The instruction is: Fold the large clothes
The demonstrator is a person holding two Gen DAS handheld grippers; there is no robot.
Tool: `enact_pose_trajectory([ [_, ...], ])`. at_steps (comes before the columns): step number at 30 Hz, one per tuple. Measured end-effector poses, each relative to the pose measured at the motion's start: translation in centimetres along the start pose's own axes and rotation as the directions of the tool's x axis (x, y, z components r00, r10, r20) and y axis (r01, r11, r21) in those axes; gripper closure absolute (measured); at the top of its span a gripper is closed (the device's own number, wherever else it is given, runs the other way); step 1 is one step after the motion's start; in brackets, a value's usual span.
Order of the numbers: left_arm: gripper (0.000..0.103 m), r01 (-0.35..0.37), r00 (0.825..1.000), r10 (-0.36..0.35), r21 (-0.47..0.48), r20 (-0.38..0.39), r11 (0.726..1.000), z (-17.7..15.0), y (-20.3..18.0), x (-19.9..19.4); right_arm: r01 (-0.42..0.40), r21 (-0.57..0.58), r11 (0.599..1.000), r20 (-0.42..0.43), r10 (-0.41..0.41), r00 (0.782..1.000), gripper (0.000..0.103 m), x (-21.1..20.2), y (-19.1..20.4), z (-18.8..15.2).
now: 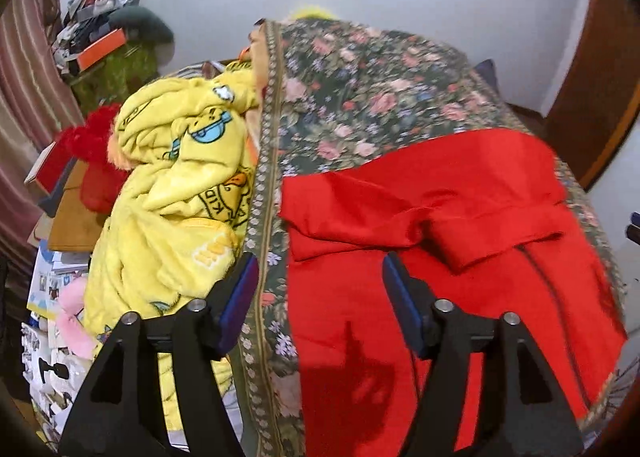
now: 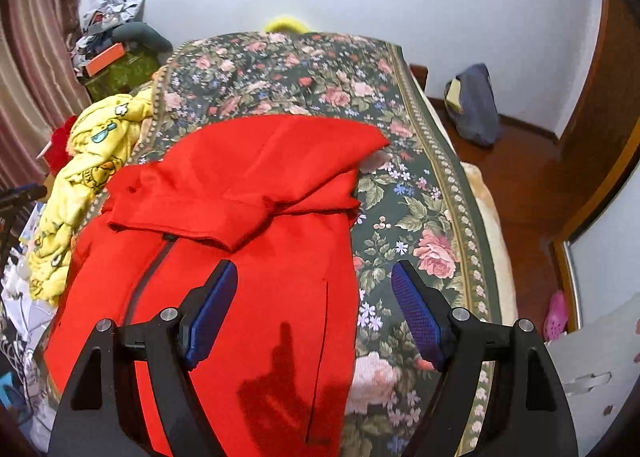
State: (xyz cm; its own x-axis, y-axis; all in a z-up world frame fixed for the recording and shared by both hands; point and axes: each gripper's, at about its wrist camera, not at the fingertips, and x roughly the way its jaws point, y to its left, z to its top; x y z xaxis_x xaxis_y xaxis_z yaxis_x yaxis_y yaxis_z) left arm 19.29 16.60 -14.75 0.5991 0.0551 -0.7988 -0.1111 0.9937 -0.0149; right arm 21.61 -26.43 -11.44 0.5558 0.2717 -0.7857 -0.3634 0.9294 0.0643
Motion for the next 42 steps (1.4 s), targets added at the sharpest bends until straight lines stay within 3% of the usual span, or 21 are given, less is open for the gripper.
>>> enact_pose_trajectory([
  [5, 0.026, 0.053, 0.996, -0.055, -0.026, -0.068, 0.998, -2.3, 0.1, 0.3, -0.018, -0.013, 1.0, -0.02, 0.018, 1.0, 0.026, -0.3, 0.7, -1.6],
  [10, 0.026, 0.072, 0.979, -0.083, -0.066, -0.187, 0.995, -6.4, 0.5, 3.1, -0.026, 0.012, 1.0, -0.127, 0.028, 0.992, 0.026, 2.0, 0.6, -4.1],
  [17, 0.026, 0.111, 0.933, -0.167, -0.187, -0.32, 0.976, -11.8, 2.2, 6.7, -0.038, 0.062, 0.997, -0.239, 0.052, 0.97, 0.027, 4.1, -0.7, -6.8],
  [22, 0.026, 0.123, 0.896, -0.224, -0.269, -0.384, 0.955, -14.3, 3.1, 9.2, -0.113, 0.152, 0.982, -0.237, 0.147, 0.96, 0.027, 4.5, -1.6, -7.6],
  [27, 0.026, 0.182, 0.887, -0.297, -0.324, -0.354, 0.928, -14.8, 2.9, 9.2, -0.168, 0.191, 0.967, -0.208, 0.207, 0.956, 0.026, 5.0, -1.6, -7.9],
  [29, 0.027, 0.234, 0.875, -0.352, -0.346, -0.333, 0.909, -14.6, 2.7, 9.1, -0.205, 0.179, 0.962, -0.203, 0.24, 0.949, 0.032, 5.1, -0.9, -7.9],
  [31, 0.047, 0.264, 0.865, -0.382, -0.351, -0.325, 0.898, -14.4, 2.1, 9.1, -0.234, 0.164, 0.958, -0.206, 0.266, 0.942, 0.045, 5.1, -0.2, -7.5],
  [32, 0.054, 0.276, 0.864, -0.386, -0.339, -0.322, 0.9, -14.1, 1.6, 9.0, -0.244, 0.161, 0.956, -0.21, 0.274, 0.938, 0.056, 5.2, 0.0, -7.4],
  [33, 0.072, 0.286, 0.863, -0.391, -0.329, -0.319, 0.9, -13.9, 1.2, 8.9, -0.265, 0.158, 0.951, -0.21, 0.295, 0.932, 0.065, 5.2, 0.3, -7.1],
  [34, 0.089, 0.295, 0.862, -0.394, -0.316, -0.319, 0.902, -13.5, 0.6, 8.7, -0.276, 0.159, 0.948, -0.212, 0.306, 0.928, 0.085, 5.3, 0.3, -6.9],
  [35, 0.093, 0.287, 0.867, -0.381, -0.302, -0.321, 0.909, -13.2, 0.2, 8.7, -0.286, 0.163, 0.944, -0.213, 0.316, 0.924, 0.091, 5.4, 0.3, -6.6],
  [37, 0.097, 0.261, 0.891, -0.332, -0.247, -0.311, 0.933, -12.1, -1.0, 8.0, -0.296, 0.163, 0.941, -0.203, 0.326, 0.923, 0.092, 5.3, 0.4, -6.1],
  [42, 0.097, 0.267, 0.934, -0.302, -0.189, -0.192, 0.945, -8.3, -2.3, 5.1, -0.346, 0.151, 0.926, -0.111, 0.364, 0.925, 0.093, 3.5, 0.4, -3.6],
])
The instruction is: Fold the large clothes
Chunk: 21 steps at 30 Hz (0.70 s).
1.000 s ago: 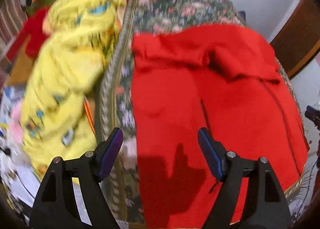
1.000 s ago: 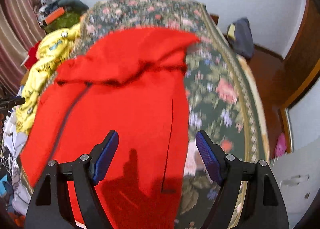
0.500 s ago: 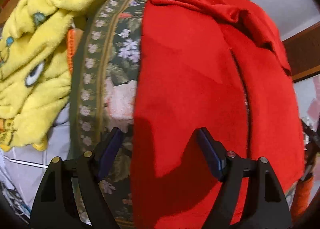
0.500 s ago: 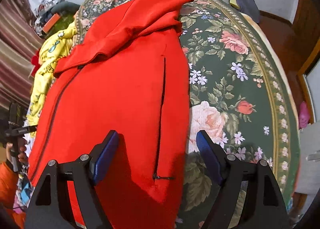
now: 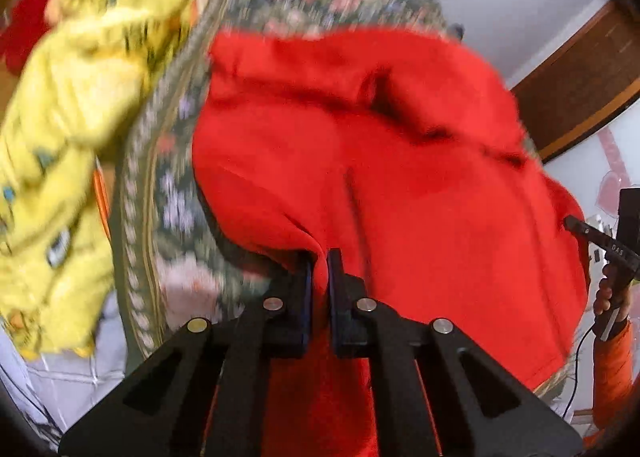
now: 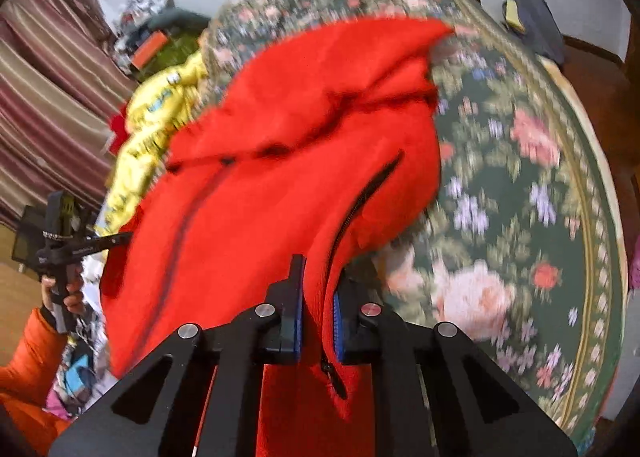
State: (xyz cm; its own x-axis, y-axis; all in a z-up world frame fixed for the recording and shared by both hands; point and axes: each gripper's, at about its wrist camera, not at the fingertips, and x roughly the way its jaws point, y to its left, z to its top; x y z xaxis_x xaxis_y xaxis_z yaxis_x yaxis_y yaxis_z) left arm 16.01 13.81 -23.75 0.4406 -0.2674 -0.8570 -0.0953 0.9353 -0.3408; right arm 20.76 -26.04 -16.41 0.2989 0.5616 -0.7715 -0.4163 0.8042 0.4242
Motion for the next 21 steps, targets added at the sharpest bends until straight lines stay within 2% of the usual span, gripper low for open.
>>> enact_pose_trajectory([
  [5, 0.098, 0.011, 0.992, -0.013, 0.019, 0.125, 1.0, 4.3, -0.5, -3.8, -0.046, -0.016, 0.999, 0.08, 0.047, 0.996, 0.093, -1.5, 0.8, 3.4],
  [10, 0.098, 0.018, 0.975, -0.019, 0.009, 0.222, 1.0, 8.5, -0.7, -5.7, -0.009, -0.054, 0.998, 0.137, 0.016, 0.99, 0.093, -1.4, 1.0, 7.4],
  [15, 0.098, -0.036, 0.957, 0.044, -0.034, 0.288, 0.999, 13.6, 0.0, -4.4, 0.012, -0.003, 1.0, 0.181, -0.012, 0.983, 0.094, -0.1, -1.0, 12.2],
  [18, 0.098, -0.063, 0.955, 0.095, -0.122, 0.282, 0.991, 16.6, 1.6, -2.0, 0.042, 0.037, 0.998, 0.174, -0.048, 0.984, 0.094, 1.9, -2.7, 14.8],
  [21, 0.098, -0.123, 0.956, 0.172, -0.205, 0.238, 0.971, 18.8, 4.1, 1.8, 0.068, 0.112, 0.991, 0.117, -0.082, 0.99, 0.093, 5.7, -5.2, 17.1],
])
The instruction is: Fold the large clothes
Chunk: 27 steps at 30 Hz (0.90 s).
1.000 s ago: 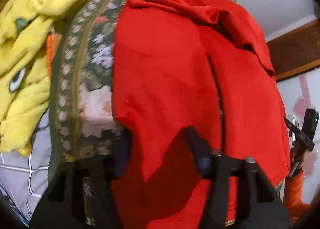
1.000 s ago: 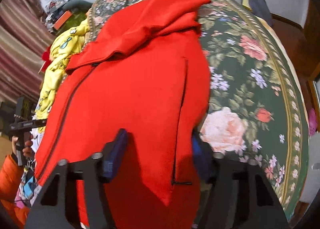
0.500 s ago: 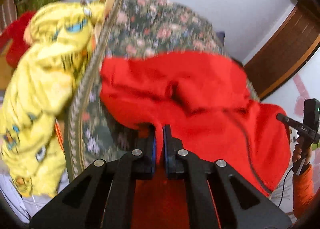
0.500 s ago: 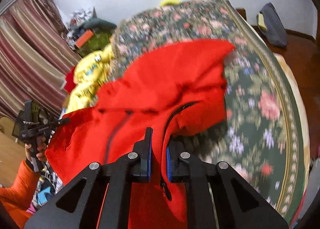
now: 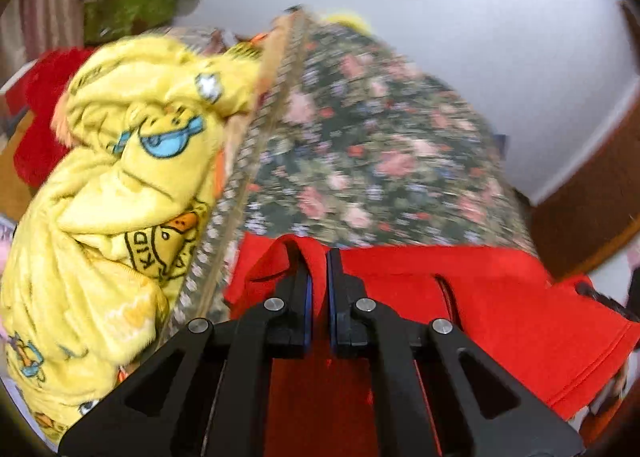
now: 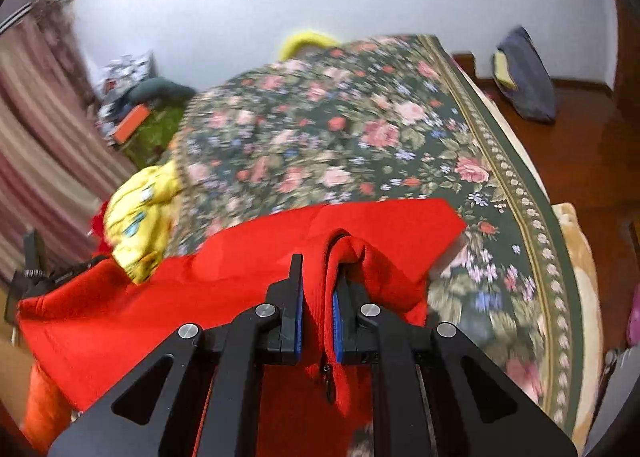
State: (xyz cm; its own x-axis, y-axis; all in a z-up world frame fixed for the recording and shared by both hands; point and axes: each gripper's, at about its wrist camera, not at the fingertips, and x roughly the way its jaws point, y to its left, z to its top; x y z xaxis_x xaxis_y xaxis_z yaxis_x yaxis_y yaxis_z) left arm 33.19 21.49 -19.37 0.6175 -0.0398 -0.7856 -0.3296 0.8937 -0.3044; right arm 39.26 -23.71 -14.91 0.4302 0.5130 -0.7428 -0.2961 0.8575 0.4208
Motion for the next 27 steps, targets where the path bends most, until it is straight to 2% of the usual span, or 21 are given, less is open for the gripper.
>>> enact_pose_trajectory([
  [4, 0.097, -0.103, 0.991, 0.104, 0.022, -0.084, 0.994, 0.1, 1.2, 6.0, -0.007, 0.051, 0.999, -0.063, 0.011, 0.998, 0.092, 3.7, -2.2, 1.2],
  [6, 0.095, -0.129, 0.983, 0.134, 0.049, -0.127, 0.99, -0.6, 1.4, 8.2, -0.014, 0.057, 0.998, -0.069, 0.018, 0.997, 0.092, 4.2, -2.7, 1.4],
  [9, 0.091, -0.186, 0.968, 0.199, 0.096, -0.153, 0.978, -1.5, 1.5, 10.2, -0.008, 0.025, 1.0, -0.074, 0.01, 0.997, 0.09, 3.8, -2.9, 1.6],
  [11, 0.084, -0.231, 0.953, 0.255, 0.151, -0.163, 0.961, -1.9, 1.7, 11.1, 0.012, 0.007, 1.0, -0.05, -0.011, 0.999, 0.081, 3.0, -2.9, 1.8],
  [12, 0.082, -0.235, 0.951, 0.262, 0.166, -0.163, 0.958, -2.0, 1.7, 11.3, 0.04, -0.003, 0.999, -0.021, -0.04, 0.999, 0.078, 2.0, -3.0, 1.9],
  [13, 0.081, -0.238, 0.95, 0.268, 0.184, -0.159, 0.954, -2.1, 1.7, 11.1, 0.073, -0.005, 0.997, -0.002, -0.073, 0.997, 0.072, 1.6, -3.2, 2.0],
  [15, 0.081, -0.25, 0.946, 0.287, 0.223, -0.151, 0.942, -2.2, 1.2, 10.6, 0.158, -0.009, 0.987, 0.033, -0.158, 0.987, 0.07, -0.2, -3.6, 2.0],
  [18, 0.078, -0.277, 0.94, 0.321, 0.285, -0.12, 0.918, -2.1, 0.1, 8.4, 0.18, -0.041, 0.983, 0.045, -0.178, 0.983, 0.069, -2.8, -3.7, 1.1],
  [20, 0.07, -0.251, 0.953, 0.289, 0.287, -0.095, 0.924, -1.9, -0.5, 6.1, 0.189, -0.074, 0.979, 0.051, -0.185, 0.981, 0.069, -4.2, -3.1, 0.1],
  [22, 0.053, -0.236, 0.965, 0.259, 0.286, -0.047, 0.929, -2.0, -1.1, 3.1, 0.189, -0.108, 0.976, 0.046, -0.185, 0.982, 0.067, -5.1, -2.4, -1.0],
  [27, 0.038, -0.199, 0.979, 0.203, 0.359, 0.028, 0.912, -4.1, -3.7, -2.3, 0.136, -0.192, 0.972, 0.029, -0.133, 0.991, 0.051, -5.9, 0.5, -5.0],
])
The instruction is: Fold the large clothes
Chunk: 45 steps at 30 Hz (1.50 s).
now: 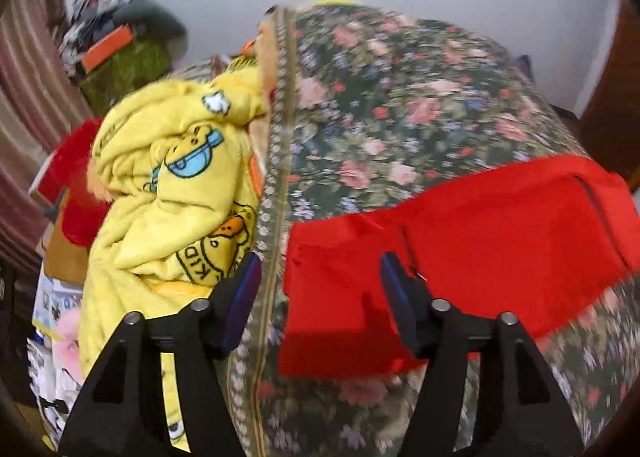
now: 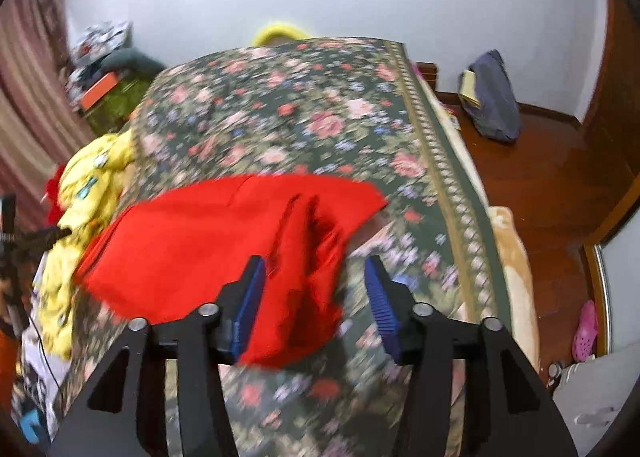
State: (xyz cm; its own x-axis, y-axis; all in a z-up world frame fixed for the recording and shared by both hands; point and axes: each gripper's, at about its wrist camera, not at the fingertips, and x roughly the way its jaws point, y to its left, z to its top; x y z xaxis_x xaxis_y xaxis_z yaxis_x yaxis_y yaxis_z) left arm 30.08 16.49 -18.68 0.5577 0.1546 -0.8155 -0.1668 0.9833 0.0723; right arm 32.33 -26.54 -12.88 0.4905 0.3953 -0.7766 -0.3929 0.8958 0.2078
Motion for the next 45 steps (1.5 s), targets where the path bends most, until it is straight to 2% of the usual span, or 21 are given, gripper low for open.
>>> enact_pose_trajectory([
  [4, 0.024, 0.026, 1.0, -0.027, 0.088, 0.009, 0.996, -1.9, -3.0, -2.0, -0.05, -0.033, 0.998, -0.033, 0.049, 0.998, 0.045, 0.5, 2.8, -2.4],
  [7, 0.022, 0.042, 0.999, -0.041, 0.16, -0.01, 0.986, -3.5, -5.6, -2.0, -0.064, -0.052, 0.997, -0.071, 0.06, 0.996, 0.028, 1.7, 4.9, -4.0],
  [10, 0.022, 0.023, 0.999, -0.016, 0.216, -0.035, 0.976, -4.6, -7.9, -0.5, -0.057, -0.101, 0.993, -0.106, 0.046, 0.993, 0.028, 3.0, 6.7, -5.0],
  [15, 0.022, 0.026, 0.996, -0.008, 0.199, -0.092, 0.98, -4.8, -8.7, 2.9, 0.021, -0.186, 0.982, -0.131, -0.046, 0.99, 0.028, 5.1, 8.3, -5.0],
  [18, 0.022, 0.02, 0.993, 0.002, 0.19, -0.114, 0.981, -4.5, -8.4, 4.7, 0.031, -0.213, 0.977, -0.151, -0.064, 0.986, 0.028, 6.0, 8.4, -4.4],
  [25, 0.02, 0.088, 0.989, -0.063, 0.185, -0.136, 0.979, -1.5, -7.4, 6.6, 0.039, -0.279, 0.959, -0.185, -0.094, 0.978, 0.028, 7.6, 8.0, -1.4],
  [30, 0.02, 0.117, 0.986, -0.095, 0.156, -0.139, 0.981, 2.3, -6.2, 7.4, 0.031, -0.287, 0.957, -0.145, -0.075, 0.987, 0.028, 8.1, 7.5, 3.6],
  [33, 0.02, 0.188, 0.975, -0.174, 0.092, -0.139, 0.978, 4.9, -4.9, 7.3, 0.043, -0.239, 0.97, -0.089, -0.066, 0.994, 0.028, 7.9, 6.9, 6.7],
  [35, 0.02, 0.208, 0.975, -0.203, 0.048, -0.091, 0.977, 6.5, -4.1, 6.5, 0.057, -0.2, 0.978, -0.041, -0.067, 0.997, 0.028, 7.7, 6.3, 8.4],
  [38, 0.02, 0.14, 0.99, -0.14, 0.003, -0.025, 0.99, 8.3, -2.9, 5.6, 0.143, -0.125, 0.982, 0.018, -0.142, 0.99, 0.028, 8.0, 5.5, 9.9],
  [40, 0.02, 0.023, 1.0, -0.023, -0.009, -0.004, 1.0, 8.8, -2.3, 5.7, 0.158, -0.101, 0.982, 0.013, -0.158, 0.987, 0.028, 8.4, 5.3, 9.7],
  [41, 0.02, -0.001, 1.0, 0.001, -0.007, -0.006, 1.0, 8.8, -2.1, 5.8, 0.146, -0.098, 0.984, 0.004, -0.147, 0.989, 0.028, 8.5, 5.3, 9.4],
  [45, 0.02, 0.004, 1.0, -0.003, 0.02, -0.024, 1.0, 7.0, -1.7, 5.9, 0.108, -0.149, 0.983, -0.022, -0.112, 0.993, 0.028, 8.5, 6.6, 6.7],
])
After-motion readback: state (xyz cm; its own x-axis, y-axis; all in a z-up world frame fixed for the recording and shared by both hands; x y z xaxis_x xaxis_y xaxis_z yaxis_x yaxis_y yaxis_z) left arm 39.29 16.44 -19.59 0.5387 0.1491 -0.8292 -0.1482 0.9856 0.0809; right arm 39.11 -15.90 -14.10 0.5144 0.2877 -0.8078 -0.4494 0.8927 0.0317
